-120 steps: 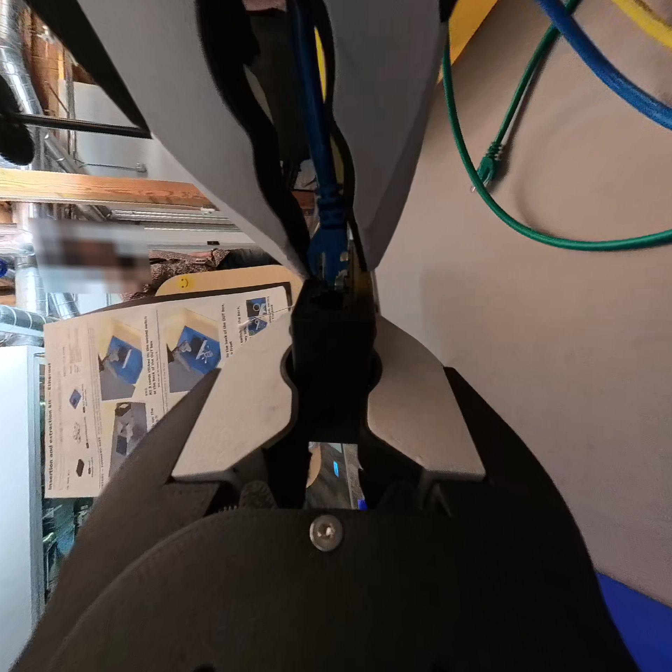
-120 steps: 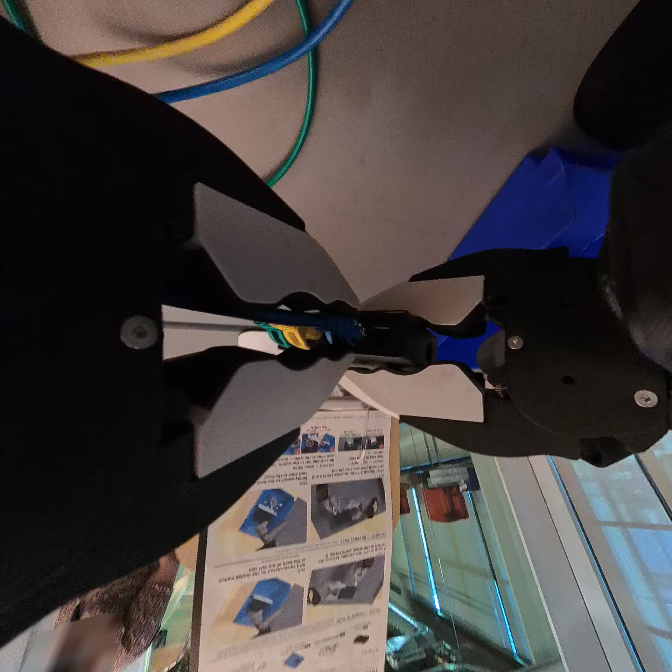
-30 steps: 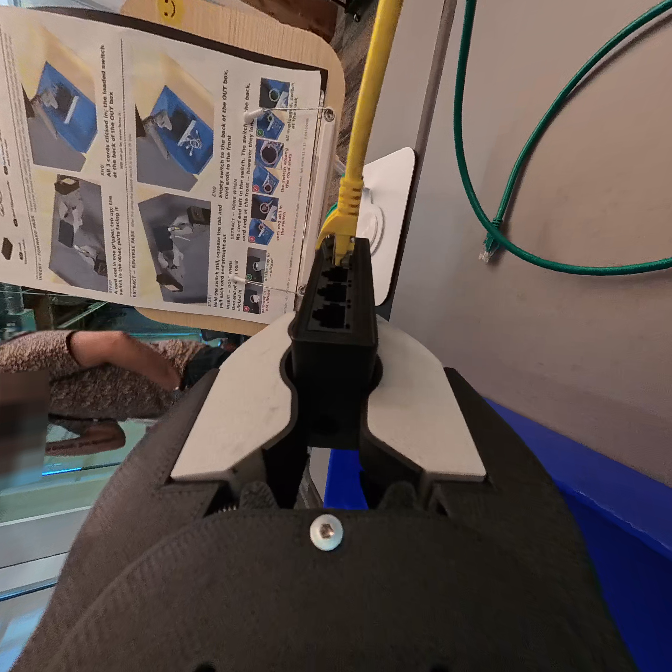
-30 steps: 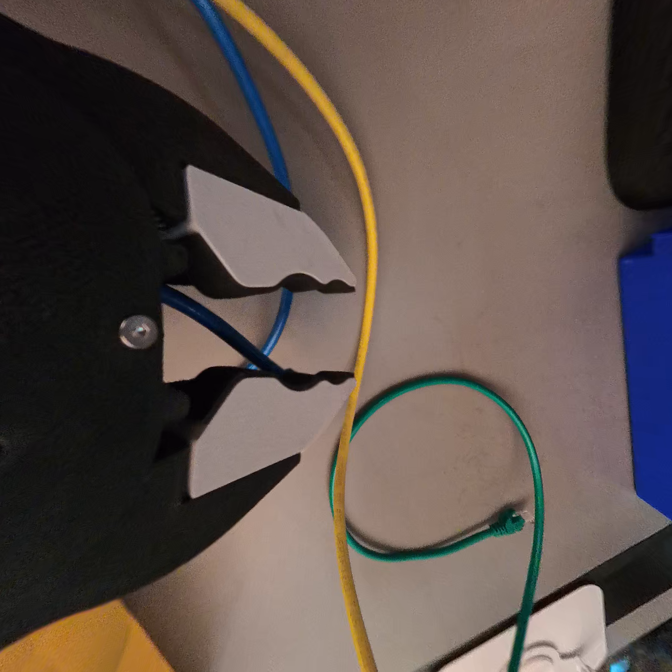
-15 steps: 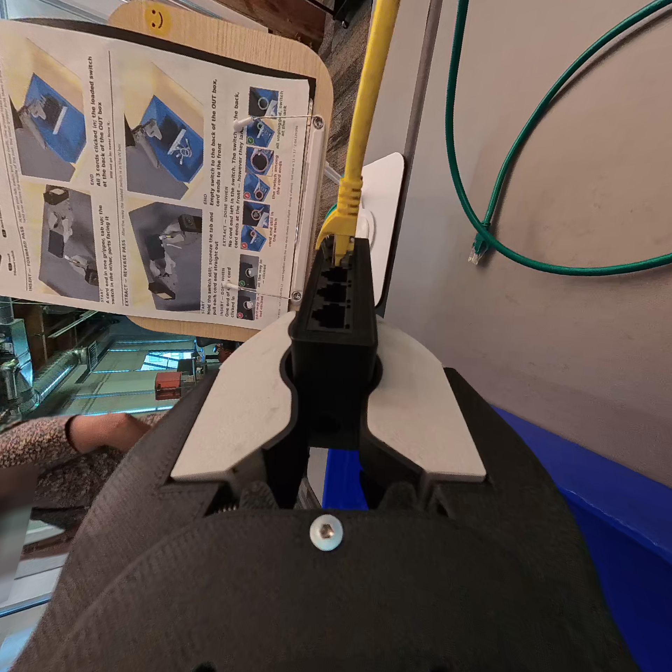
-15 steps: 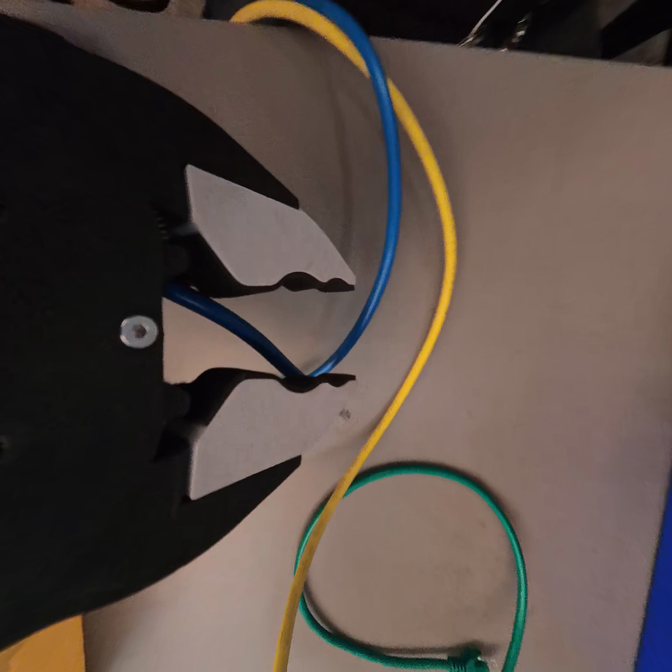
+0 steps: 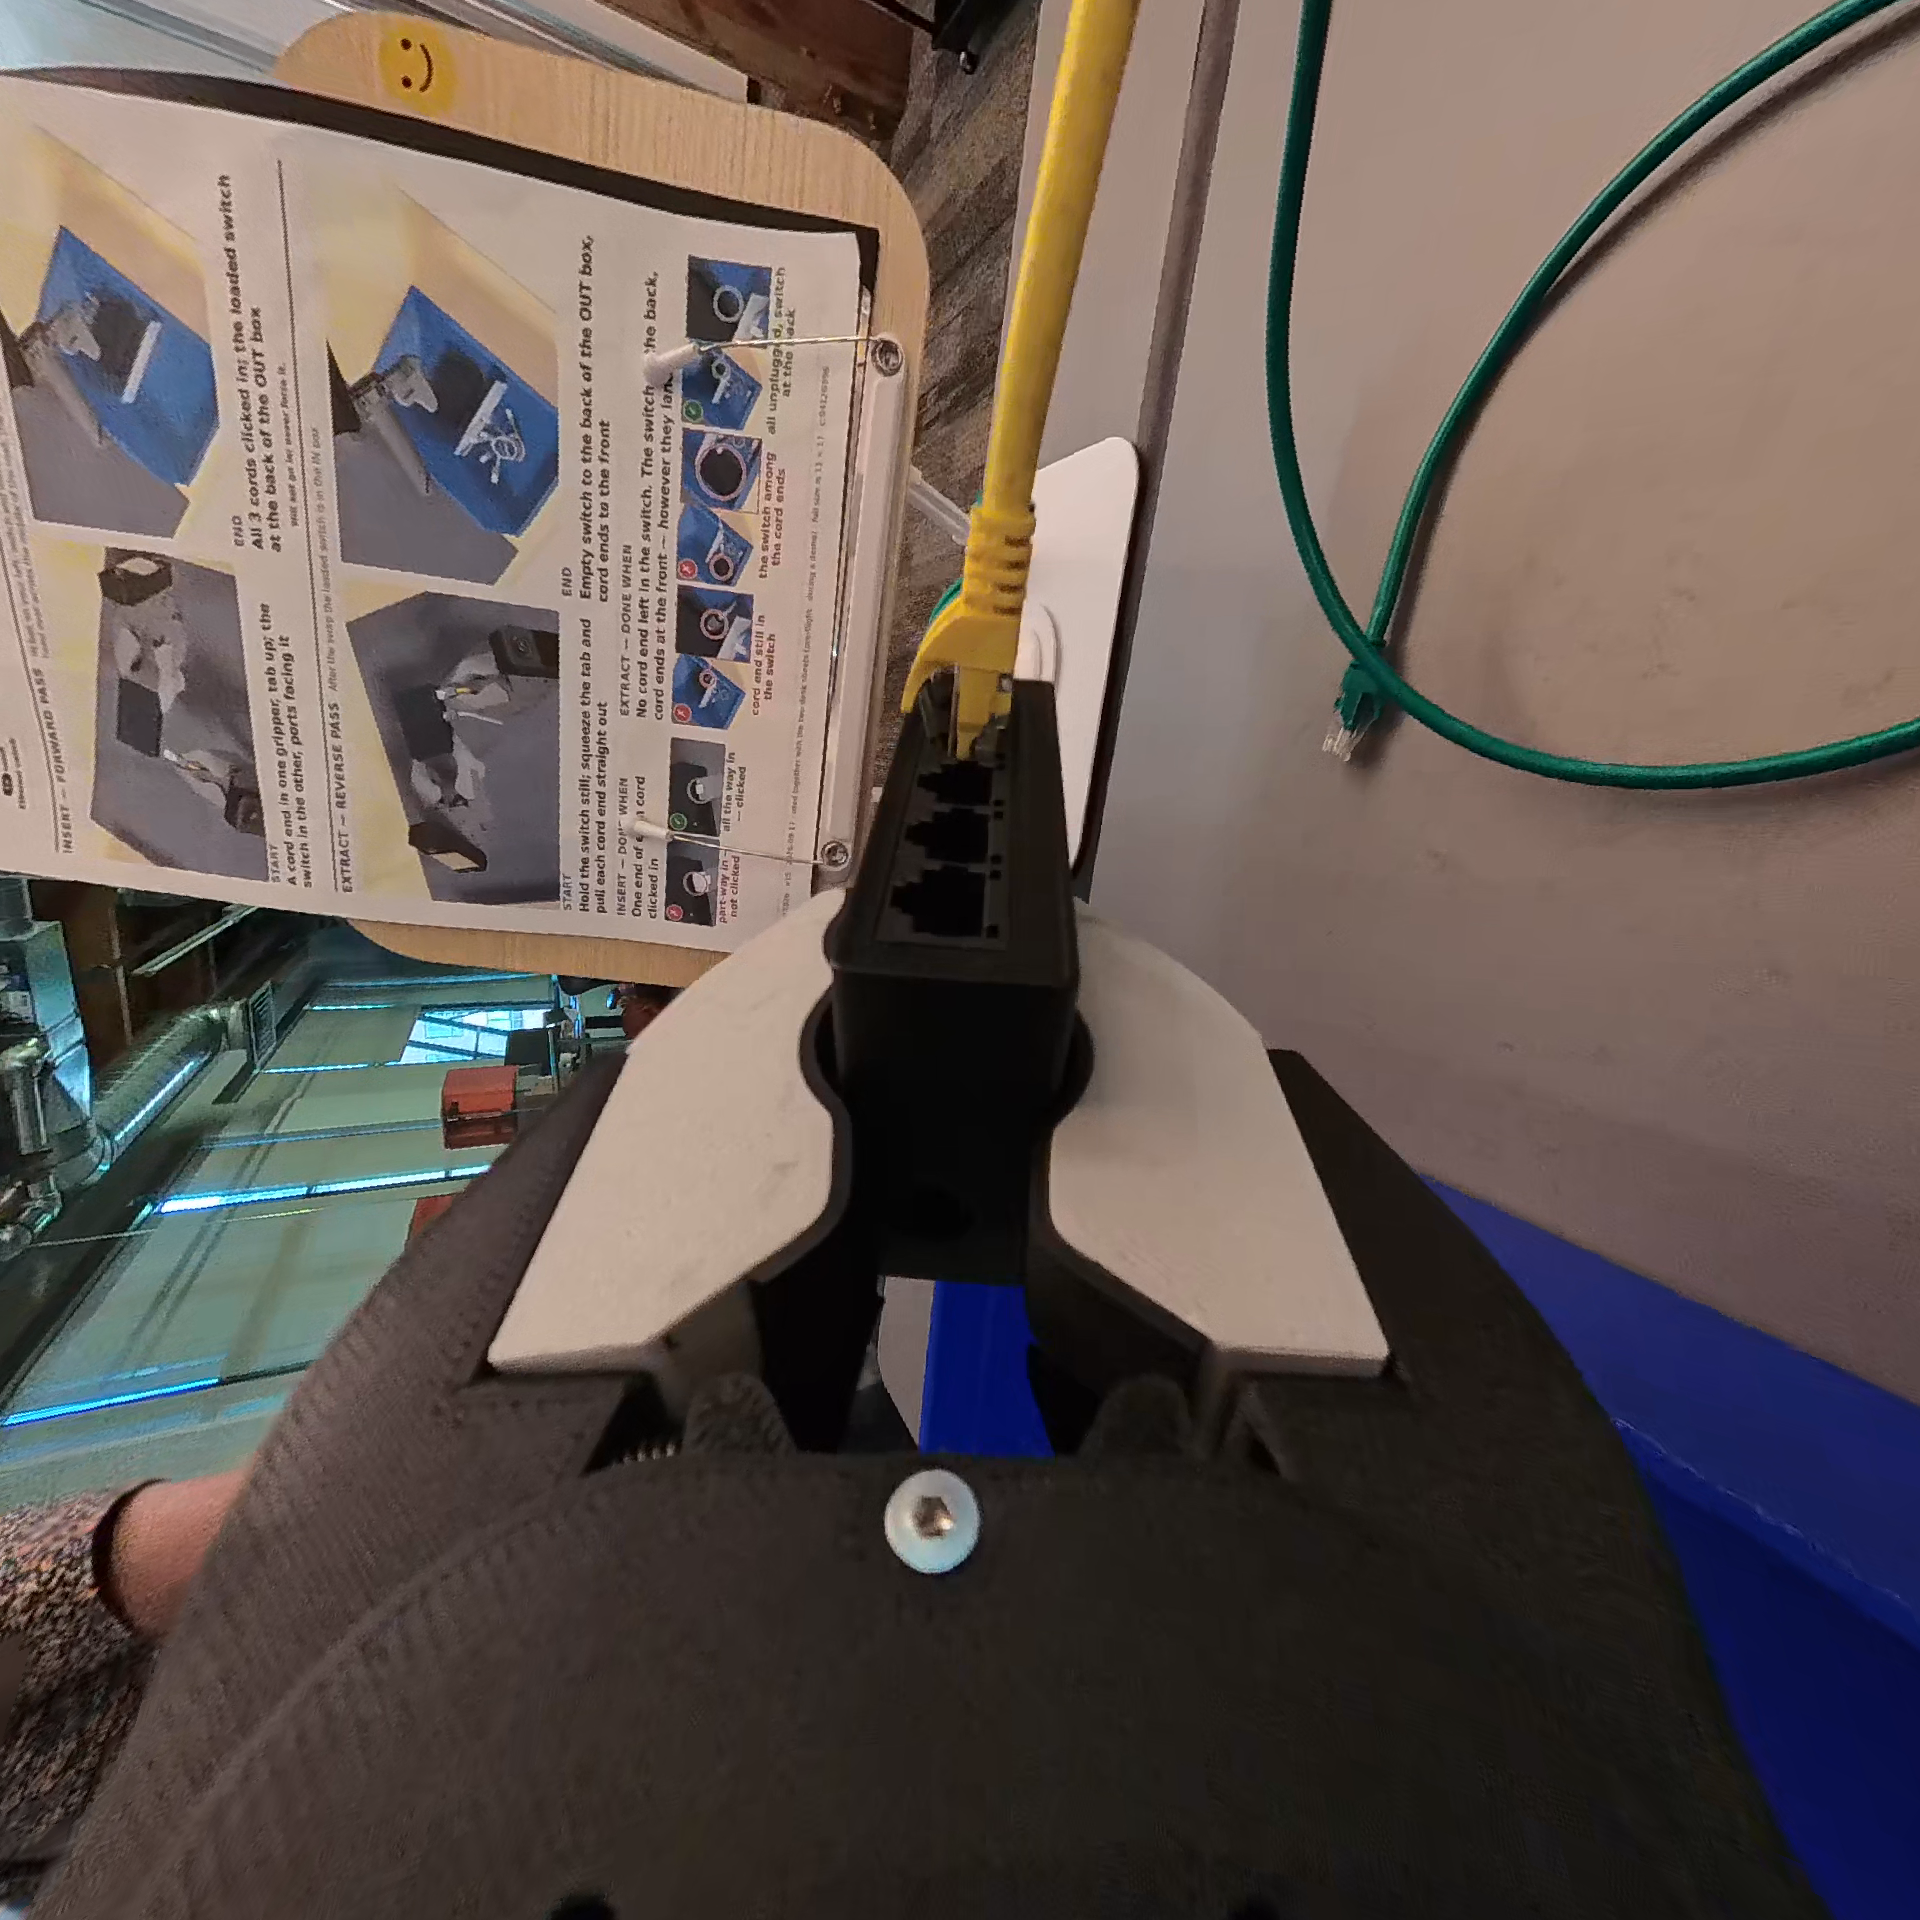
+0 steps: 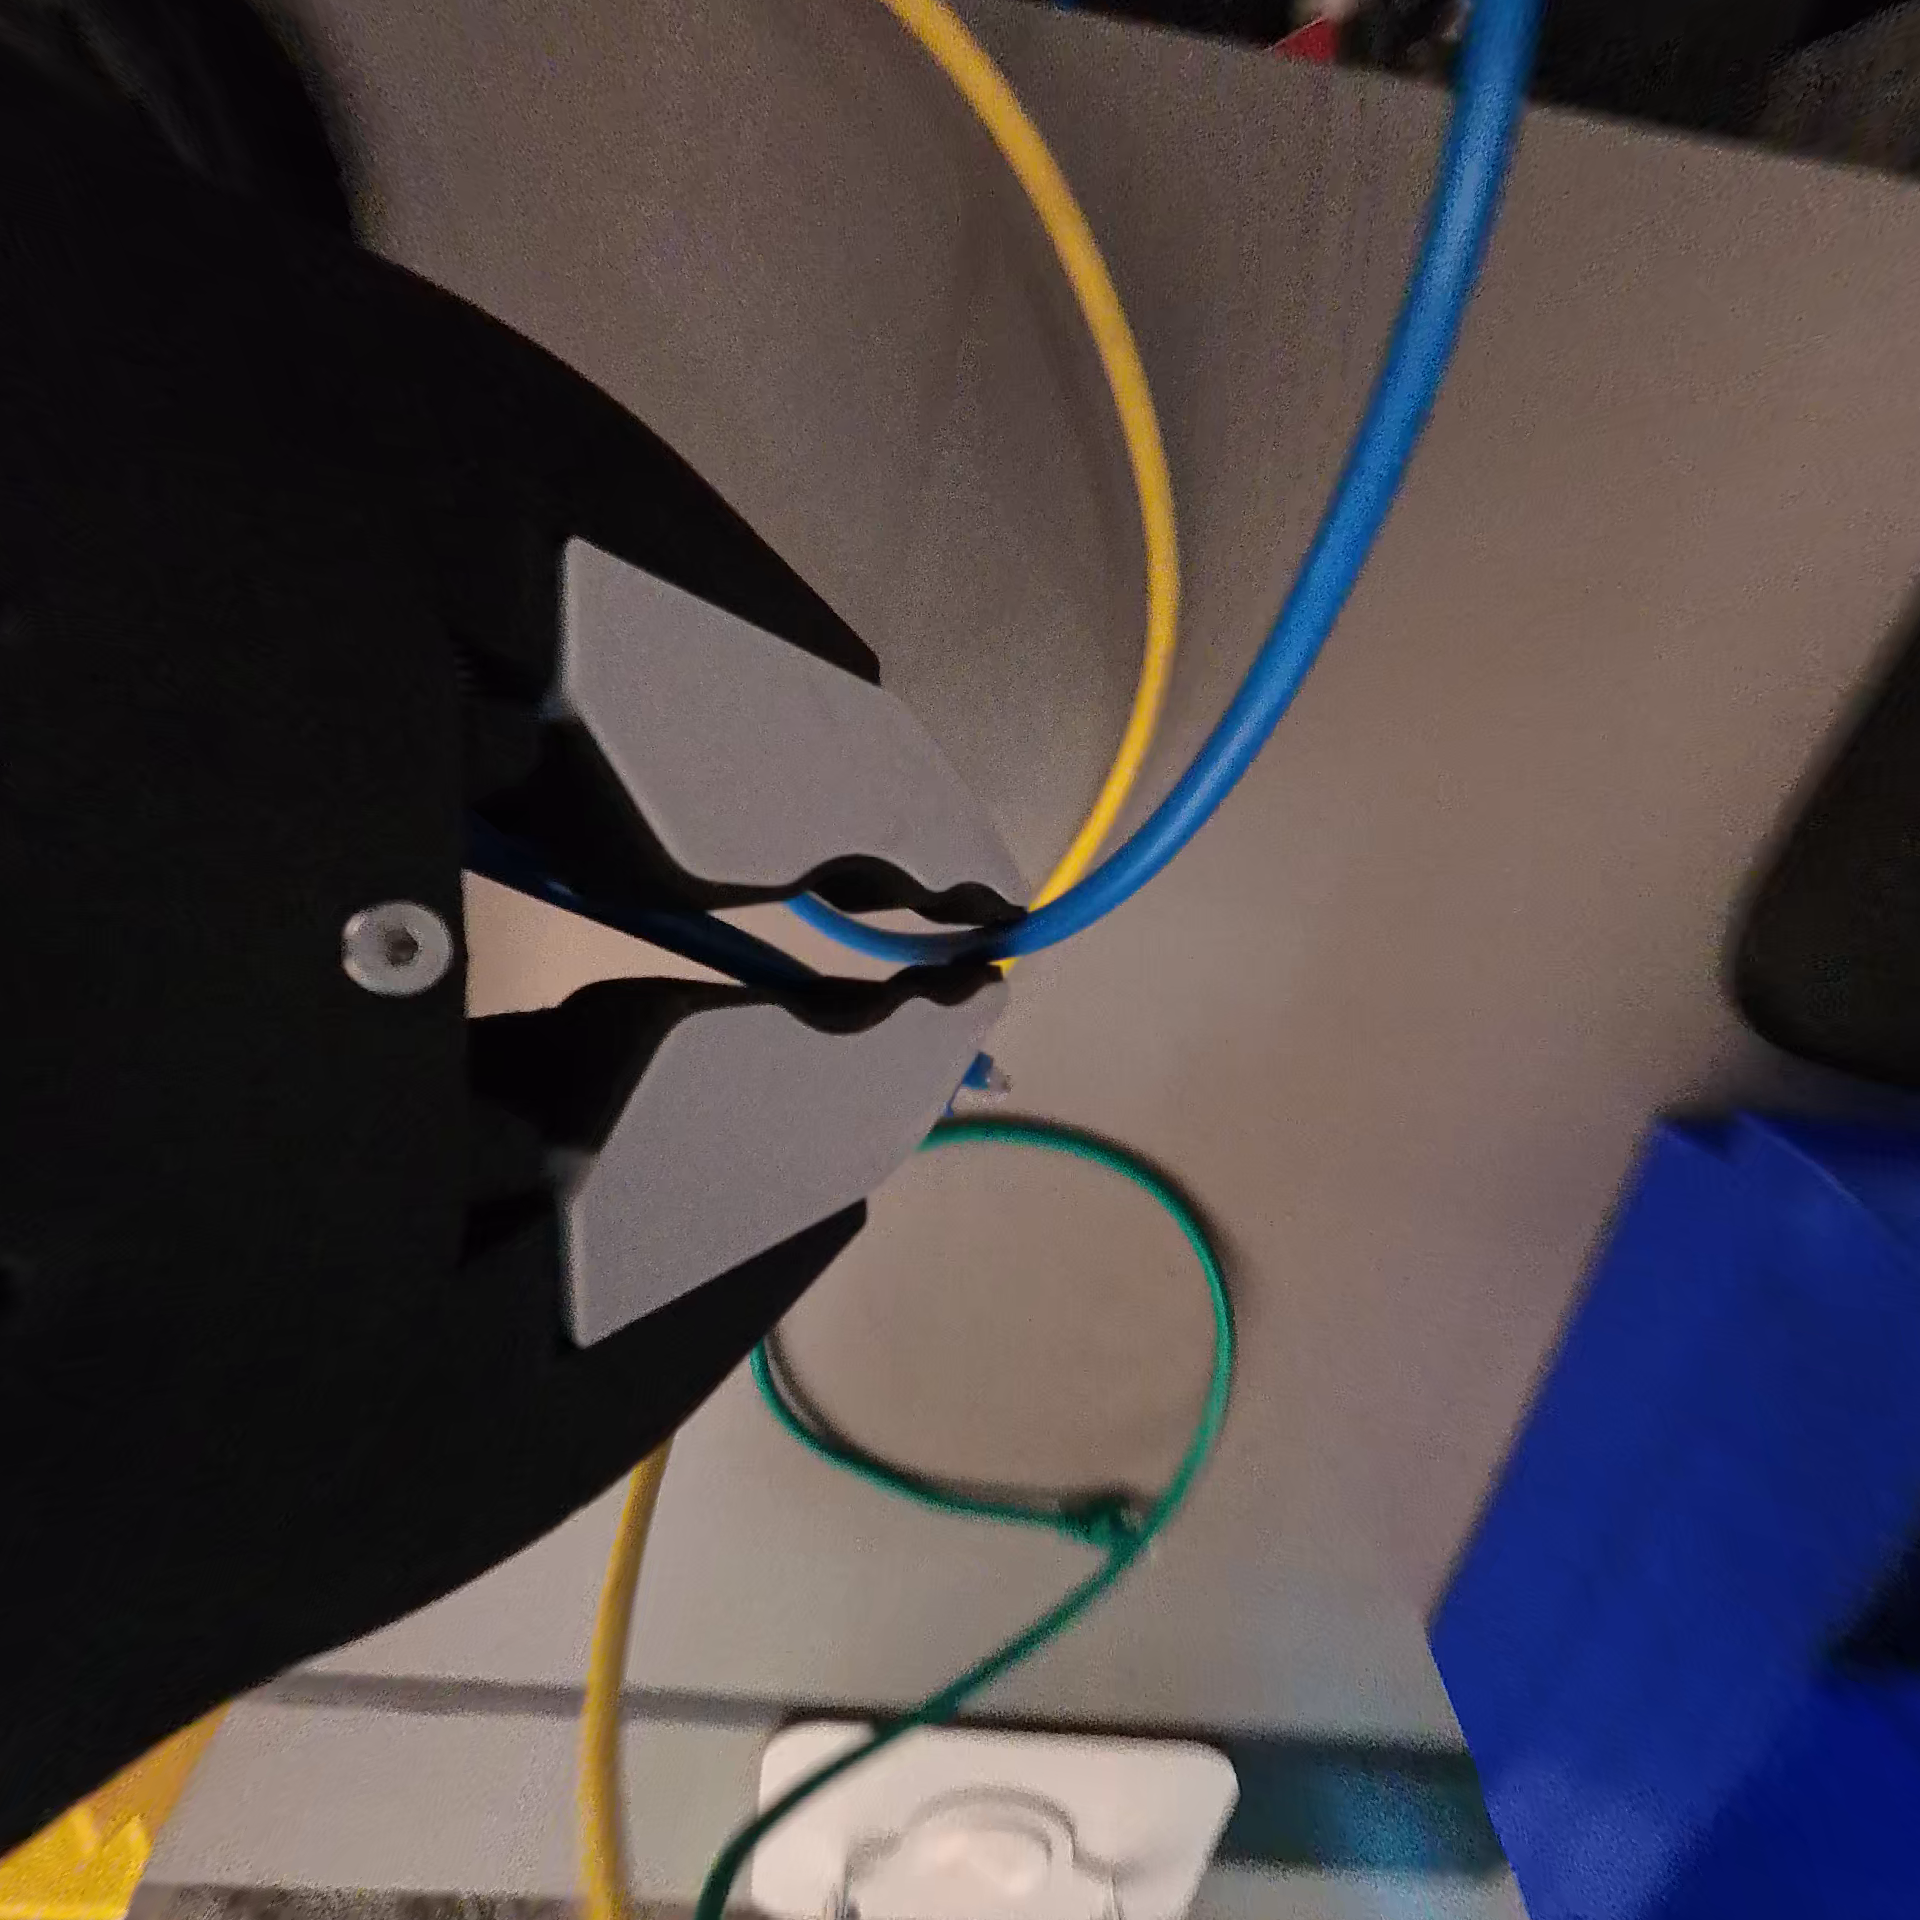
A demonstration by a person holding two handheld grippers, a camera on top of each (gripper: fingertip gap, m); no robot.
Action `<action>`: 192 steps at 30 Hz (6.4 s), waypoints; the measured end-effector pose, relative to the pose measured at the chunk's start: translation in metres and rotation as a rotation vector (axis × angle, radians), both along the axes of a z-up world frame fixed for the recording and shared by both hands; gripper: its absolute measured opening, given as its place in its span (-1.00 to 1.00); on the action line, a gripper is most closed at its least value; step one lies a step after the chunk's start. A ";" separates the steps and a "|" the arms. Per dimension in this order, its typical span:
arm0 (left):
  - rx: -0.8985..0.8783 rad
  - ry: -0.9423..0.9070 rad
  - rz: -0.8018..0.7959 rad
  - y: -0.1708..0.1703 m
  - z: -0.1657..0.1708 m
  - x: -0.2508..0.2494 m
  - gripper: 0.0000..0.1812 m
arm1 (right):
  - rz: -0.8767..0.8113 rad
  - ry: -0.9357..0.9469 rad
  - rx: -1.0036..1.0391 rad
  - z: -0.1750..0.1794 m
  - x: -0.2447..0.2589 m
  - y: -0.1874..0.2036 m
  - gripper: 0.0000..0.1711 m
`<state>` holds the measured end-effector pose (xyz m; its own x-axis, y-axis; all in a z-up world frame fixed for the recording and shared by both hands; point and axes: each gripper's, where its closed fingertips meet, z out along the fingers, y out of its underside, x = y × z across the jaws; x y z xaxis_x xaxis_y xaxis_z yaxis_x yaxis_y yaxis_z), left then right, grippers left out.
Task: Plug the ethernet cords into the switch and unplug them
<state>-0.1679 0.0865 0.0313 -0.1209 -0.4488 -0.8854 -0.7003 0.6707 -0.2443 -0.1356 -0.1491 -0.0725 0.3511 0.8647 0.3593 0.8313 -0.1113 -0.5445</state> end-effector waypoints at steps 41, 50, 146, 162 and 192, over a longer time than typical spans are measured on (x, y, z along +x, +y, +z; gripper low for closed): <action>-0.035 0.016 0.064 0.016 -0.005 -0.013 -0.66 | -1.171 -0.524 -0.148 0.123 0.381 -0.052 -0.91; -0.035 0.035 0.066 0.015 -0.009 -0.010 -0.66 | -1.365 -0.340 -0.094 0.064 0.375 -0.010 -0.90; 0.218 0.178 0.053 -0.032 -0.005 0.014 -0.67 | -0.788 0.191 0.238 0.055 0.213 -0.125 -0.29; -0.255 -0.162 -0.281 -0.060 0.022 0.014 -0.67 | -0.565 0.401 0.616 0.163 0.125 -0.034 -0.27; 0.021 -0.192 -0.237 -0.060 0.043 0.017 -0.67 | -0.131 -0.200 0.575 0.173 -0.015 0.131 -0.65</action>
